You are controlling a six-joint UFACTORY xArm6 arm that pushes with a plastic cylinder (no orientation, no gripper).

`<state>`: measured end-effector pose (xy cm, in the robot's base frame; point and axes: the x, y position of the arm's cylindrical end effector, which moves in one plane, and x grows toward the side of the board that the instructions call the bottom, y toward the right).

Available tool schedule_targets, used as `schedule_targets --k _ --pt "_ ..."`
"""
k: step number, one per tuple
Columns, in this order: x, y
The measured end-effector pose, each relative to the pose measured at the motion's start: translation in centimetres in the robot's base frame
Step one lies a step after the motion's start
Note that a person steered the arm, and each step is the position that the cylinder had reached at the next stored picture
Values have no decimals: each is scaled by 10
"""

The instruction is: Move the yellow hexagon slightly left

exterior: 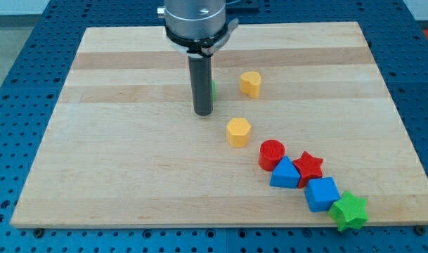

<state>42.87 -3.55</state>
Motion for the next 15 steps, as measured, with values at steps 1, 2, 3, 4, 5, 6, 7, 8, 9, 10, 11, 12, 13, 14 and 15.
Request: schedule_targets --k 1,2,3,4,5,6,7,8,9,10,11,12,13,14,15 --pt "0 0" --pt "-2 0" --pt "-11 0" --pt "-19 0" --pt "-7 16" --pt "21 94" --pt "31 147" --pt "38 138" --pt "49 103" --pt "52 102" --pt "63 86" --pt "63 85" --pt "58 68" --pt "56 25" --pt "54 -20"
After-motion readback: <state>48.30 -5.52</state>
